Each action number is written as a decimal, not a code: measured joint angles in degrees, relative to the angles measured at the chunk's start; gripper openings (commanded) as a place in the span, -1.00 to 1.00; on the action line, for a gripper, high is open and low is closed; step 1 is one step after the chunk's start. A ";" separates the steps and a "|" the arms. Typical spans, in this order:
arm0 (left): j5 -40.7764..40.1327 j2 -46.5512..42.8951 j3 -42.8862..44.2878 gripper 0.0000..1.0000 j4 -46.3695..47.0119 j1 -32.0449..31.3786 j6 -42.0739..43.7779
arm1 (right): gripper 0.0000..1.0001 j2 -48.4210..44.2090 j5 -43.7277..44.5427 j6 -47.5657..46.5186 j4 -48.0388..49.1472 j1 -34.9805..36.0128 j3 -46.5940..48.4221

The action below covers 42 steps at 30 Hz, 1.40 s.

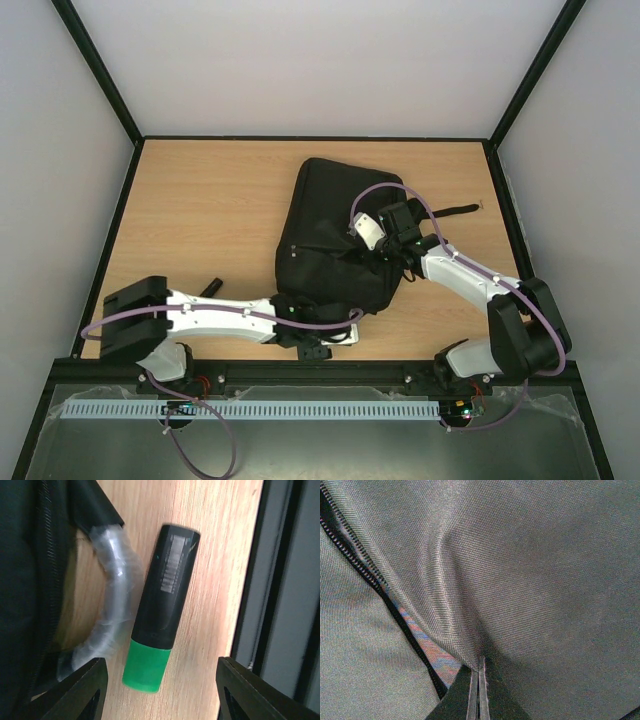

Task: Pack the student bag
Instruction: Pick up the stationery from the center of the board.

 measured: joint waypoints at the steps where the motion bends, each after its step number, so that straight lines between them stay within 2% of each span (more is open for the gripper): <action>1: -0.90 1.53 0.00 0.22 -0.22 -0.35 0.15 | -0.98 0.00 0.00 0.00 0.00 0.00 0.00; 5: -2.78 4.37 0.00 0.20 -0.52 -0.68 0.72 | -0.98 0.00 -0.04 0.02 0.00 0.00 0.00; 16: -6.62 4.59 -0.35 0.16 0.00 -1.09 2.12 | -0.98 -0.17 -0.11 0.00 0.00 -0.02 0.00; 23: -4.79 5.49 -1.05 0.04 0.52 -1.09 2.73 | -0.98 -0.17 -0.15 0.00 0.00 -0.02 0.00; 35: 1.25 7.41 -1.22 -0.04 1.73 -1.20 2.82 | -0.98 -0.17 -0.15 -0.02 -0.02 -0.02 0.00; 37: 2.43 7.41 -1.18 -0.04 1.68 -1.22 2.75 | -0.98 -0.17 -0.15 -0.02 -0.02 -0.02 0.00; 40: 2.82 7.41 -0.96 0.11 1.68 -1.29 2.14 | -0.98 -0.17 -0.15 -0.02 0.00 -0.02 0.00; 42: 2.27 7.41 -0.79 0.13 1.88 -1.33 0.90 | -0.98 -0.17 -0.15 -0.04 -0.02 -0.02 0.00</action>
